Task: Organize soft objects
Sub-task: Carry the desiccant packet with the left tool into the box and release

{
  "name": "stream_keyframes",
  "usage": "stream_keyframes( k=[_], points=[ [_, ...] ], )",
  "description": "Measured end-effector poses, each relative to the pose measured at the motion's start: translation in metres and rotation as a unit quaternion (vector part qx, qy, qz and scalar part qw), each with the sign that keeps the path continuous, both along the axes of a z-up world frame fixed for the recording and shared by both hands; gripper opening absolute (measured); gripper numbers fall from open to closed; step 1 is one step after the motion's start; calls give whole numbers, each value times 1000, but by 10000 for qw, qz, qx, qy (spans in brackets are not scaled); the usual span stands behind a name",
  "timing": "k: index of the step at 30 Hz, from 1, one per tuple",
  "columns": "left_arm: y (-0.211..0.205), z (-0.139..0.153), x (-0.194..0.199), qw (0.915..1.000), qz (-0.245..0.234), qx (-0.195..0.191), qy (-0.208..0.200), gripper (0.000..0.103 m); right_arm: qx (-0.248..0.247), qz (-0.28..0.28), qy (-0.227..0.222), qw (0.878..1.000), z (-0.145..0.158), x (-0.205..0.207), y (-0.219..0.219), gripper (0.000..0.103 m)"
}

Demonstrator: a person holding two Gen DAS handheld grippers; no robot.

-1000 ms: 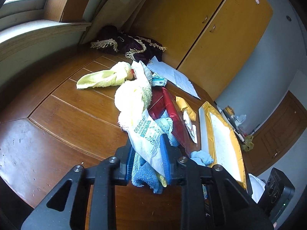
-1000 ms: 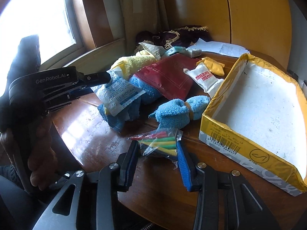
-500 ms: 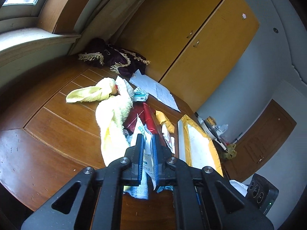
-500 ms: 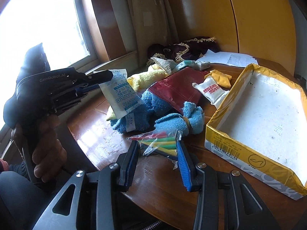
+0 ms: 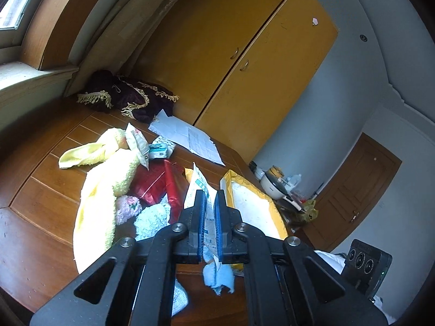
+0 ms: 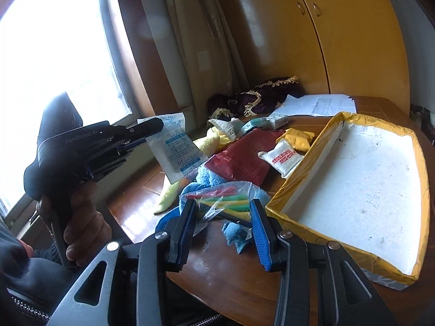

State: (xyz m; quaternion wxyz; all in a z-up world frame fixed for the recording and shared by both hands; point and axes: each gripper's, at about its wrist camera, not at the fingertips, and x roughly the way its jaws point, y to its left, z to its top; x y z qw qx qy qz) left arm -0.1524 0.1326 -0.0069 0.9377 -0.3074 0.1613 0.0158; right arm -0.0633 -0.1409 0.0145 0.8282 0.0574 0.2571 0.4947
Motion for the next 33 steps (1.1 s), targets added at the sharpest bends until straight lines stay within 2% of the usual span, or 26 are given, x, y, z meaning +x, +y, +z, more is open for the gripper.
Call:
stream_keyframes(
  k=[5, 7, 9, 12, 14, 16, 17, 20, 25, 27, 29, 33],
  points=[
    [-9, 11, 18, 9993, -339, -131, -109, 4, 86, -639, 24, 9979, 11, 18, -21, 41],
    [-16, 17, 32, 9977, -622, -235, -150, 4, -109, -1111, 156, 9936, 11, 36, -27, 41],
    [-25, 22, 49, 9947, -954, -338, -183, 4, -421, -1679, 335, 9843, 5, 55, -32, 41],
    [-49, 25, 81, 9884, -1464, -380, -161, 4, -750, -2006, 712, 9742, -11, 83, -34, 41],
    [-68, 21, 104, 9829, -1818, -287, 4, 4, -975, -2179, 858, 9673, -21, 93, -34, 41],
    [-83, 11, 125, 9771, -2073, -370, 304, 4, -1166, -2307, 829, 9625, -27, 95, -33, 41],
    [-90, 4, 135, 9716, -2282, -397, 474, 4, -1299, -2377, 789, 9594, -29, 95, -31, 41],
    [-106, -14, 155, 9613, -2583, -348, 893, 4, -1645, -2492, 721, 9517, -36, 98, -25, 41],
    [-112, -40, 178, 9466, -2786, -457, 1554, 4, -2006, -2488, 824, 9440, -51, 107, -22, 41],
    [-117, -45, 182, 9415, -2864, -332, 1748, 4, -2013, -2475, 887, 9436, -55, 110, -25, 41],
    [-121, -46, 179, 9476, -2627, -50, 1817, 4, -2022, -2533, 919, 9415, -56, 112, -30, 42],
    [-129, -48, 176, 9525, -2216, 663, 1981, 9, -1958, -2550, 945, 9422, -55, 111, -34, 42]
  ],
)
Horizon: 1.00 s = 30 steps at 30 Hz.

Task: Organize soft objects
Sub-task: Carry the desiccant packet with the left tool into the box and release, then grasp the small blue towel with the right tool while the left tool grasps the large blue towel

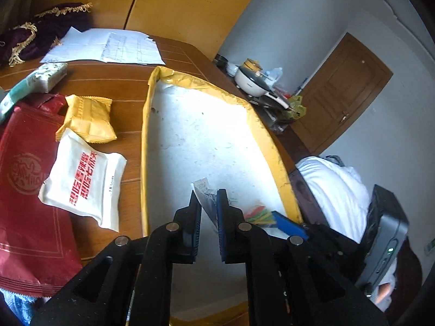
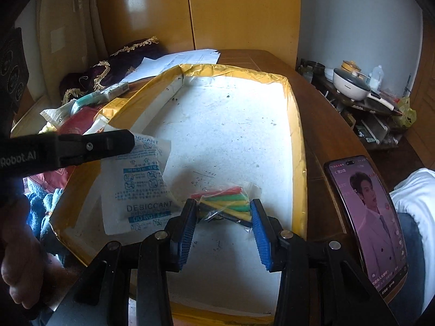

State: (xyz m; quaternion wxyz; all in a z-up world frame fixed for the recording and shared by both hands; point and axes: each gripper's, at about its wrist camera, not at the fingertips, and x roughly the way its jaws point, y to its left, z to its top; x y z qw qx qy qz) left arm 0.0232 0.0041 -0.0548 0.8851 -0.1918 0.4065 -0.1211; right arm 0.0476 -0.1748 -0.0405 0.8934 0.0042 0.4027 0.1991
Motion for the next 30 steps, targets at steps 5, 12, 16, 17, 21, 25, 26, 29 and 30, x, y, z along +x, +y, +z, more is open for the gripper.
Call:
stream_keyframes(
  k=[5, 12, 16, 17, 21, 25, 26, 29, 30],
  points=[
    [8, 5, -7, 9996, -73, -274, -70, 50, 340, 138, -393, 9986, 17, -16, 3, 62],
    [36, 44, -53, 9925, 602, -124, -1060, 76, 872, 741, -922, 9891, 42, -46, 16, 67],
    [66, 53, -90, 9844, 1211, 112, -1273, 76, 1512, 1639, -819, 9714, 53, -61, 34, 67],
    [74, 52, -98, 9826, 1362, 164, -1253, 76, 1667, 1887, -728, 9650, 54, -65, 41, 67],
    [106, 34, -122, 9767, 1881, 165, -1022, 76, 1886, 2666, -223, 9449, 50, -72, 78, 66],
    [127, 18, -138, 9724, 2177, 111, -833, 76, 1572, 2823, -45, 9463, 44, -79, 105, 57],
    [130, 16, -141, 9724, 2189, 84, -803, 76, 1509, 2870, -12, 9460, 43, -81, 109, 55],
    [136, 13, -147, 9722, 2203, 42, -795, 76, 1316, 2882, 34, 9485, 37, -85, 121, 54],
    [135, 12, -147, 9727, 2182, 38, -794, 76, 1142, 2737, -15, 9550, 35, -85, 124, 54]
  ],
)
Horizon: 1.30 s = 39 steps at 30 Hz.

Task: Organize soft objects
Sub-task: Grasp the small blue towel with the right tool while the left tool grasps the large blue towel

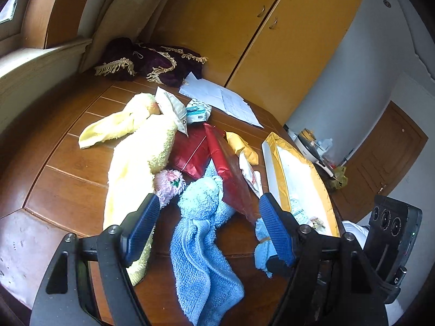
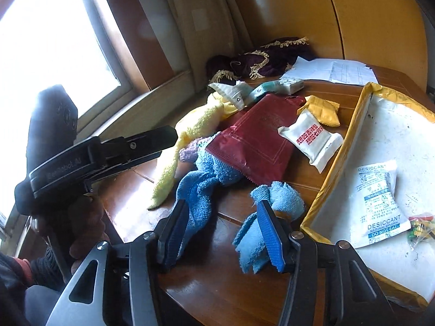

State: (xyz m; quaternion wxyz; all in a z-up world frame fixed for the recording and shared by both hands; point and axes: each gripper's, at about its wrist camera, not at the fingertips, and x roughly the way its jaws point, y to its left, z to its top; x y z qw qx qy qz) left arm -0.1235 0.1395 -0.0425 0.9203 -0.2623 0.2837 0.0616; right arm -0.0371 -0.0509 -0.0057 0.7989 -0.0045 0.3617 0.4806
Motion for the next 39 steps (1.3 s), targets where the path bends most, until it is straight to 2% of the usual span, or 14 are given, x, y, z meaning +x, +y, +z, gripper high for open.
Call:
stream_keyframes(
  k=[2, 8, 12, 16, 21, 26, 28, 31, 33, 36, 39],
  points=[
    [-2, 0, 0, 10000, -40, 56, 24, 76, -175, -228, -118, 9995, -1, 0, 1, 51],
    [-10, -3, 2, 9995, -46, 300, 21, 76, -456, -432, -337, 9975, -1, -7, -10, 50],
    [-11, -7, 5, 9996, -76, 252, 51, 76, -488, -564, -305, 9967, -4, -5, -17, 51],
    [-15, -9, 6, 9985, -67, 515, 176, 76, -636, -792, -347, 9942, -7, -5, -20, 50],
    [-24, -12, 9, 9950, -48, 935, 342, 76, -1025, -1154, -597, 9862, -11, -8, -13, 40],
    [-29, -17, 14, 9947, -181, 918, 428, 71, -1221, -1315, -744, 9810, -15, -9, -14, 28],
    [-34, -20, 19, 9930, -188, 1034, 542, 69, -1225, -1353, -766, 9802, -16, -10, -14, 27],
    [-38, -31, 32, 9889, -180, 1178, 889, 58, -1250, -1426, -822, 9784, -17, -11, -12, 23],
    [-39, -39, 41, 9849, -209, 1191, 1240, 39, -1252, -1430, -887, 9778, -16, -13, -11, 20],
    [-42, -38, 39, 9840, -200, 1282, 1219, 22, -1028, -1357, -838, 9818, -13, -13, -16, 16],
    [-41, -37, 30, 9866, -291, 1162, 1104, 16, -659, -1224, -817, 9869, -6, -16, -26, 15]
  ],
)
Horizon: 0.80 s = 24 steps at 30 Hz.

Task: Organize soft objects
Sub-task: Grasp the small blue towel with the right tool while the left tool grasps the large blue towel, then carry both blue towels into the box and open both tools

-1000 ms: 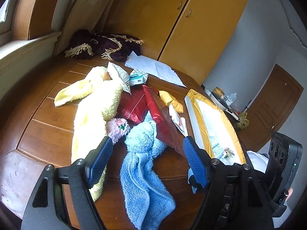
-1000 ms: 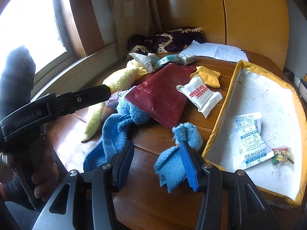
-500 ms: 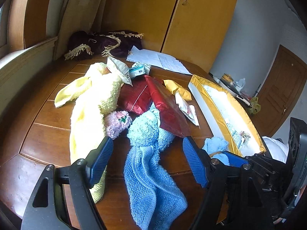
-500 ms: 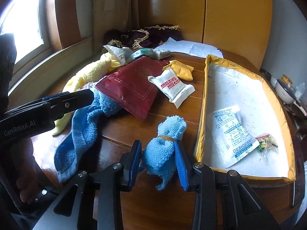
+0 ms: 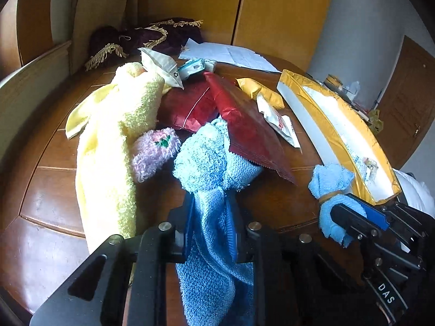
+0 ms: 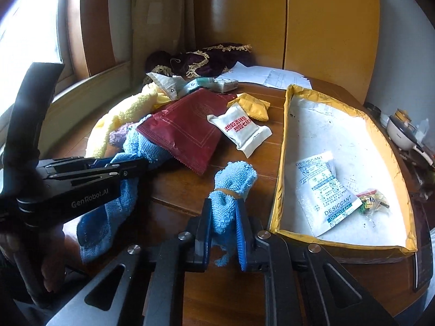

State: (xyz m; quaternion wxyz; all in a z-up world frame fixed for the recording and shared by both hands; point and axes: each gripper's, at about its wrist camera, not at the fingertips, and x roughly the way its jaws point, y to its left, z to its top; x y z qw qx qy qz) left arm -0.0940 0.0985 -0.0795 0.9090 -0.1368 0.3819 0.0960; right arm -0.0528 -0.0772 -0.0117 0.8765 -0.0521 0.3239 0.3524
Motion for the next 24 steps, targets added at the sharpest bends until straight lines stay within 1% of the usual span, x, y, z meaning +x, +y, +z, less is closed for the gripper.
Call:
stream_keyframes(
  k=[2, 4, 7, 10, 12, 15, 18, 24],
  points=[
    [6, 6, -12, 9990, -101, -354, -271, 14, 237, 99, -6, 9997, 5, -2, -7, 15],
    [10, 16, -24, 9964, -112, -566, -614, 14, 374, 215, 48, 9991, 8, -2, -9, 15],
    [18, 29, -39, 9898, -62, -943, -1066, 14, 473, 279, 211, 9983, 8, 1, -5, 15],
    [26, 42, -50, 9826, 69, -1121, -1482, 14, 508, 317, 396, 9974, 6, 5, -1, 15],
    [31, 52, -61, 9750, 175, -1246, -1832, 14, 499, 321, 440, 9973, 5, 6, 2, 15],
    [34, 68, -77, 9655, 323, -1202, -2285, 13, 491, 350, 412, 9973, 7, 5, 2, 15],
    [32, 78, -80, 9627, 381, -1122, -2434, 12, 493, 331, 380, 9975, 8, 5, 0, 15],
    [22, 85, -58, 9594, 97, -1329, -2486, 12, 694, 289, 387, 9964, 12, 8, -9, 15]
  ],
)
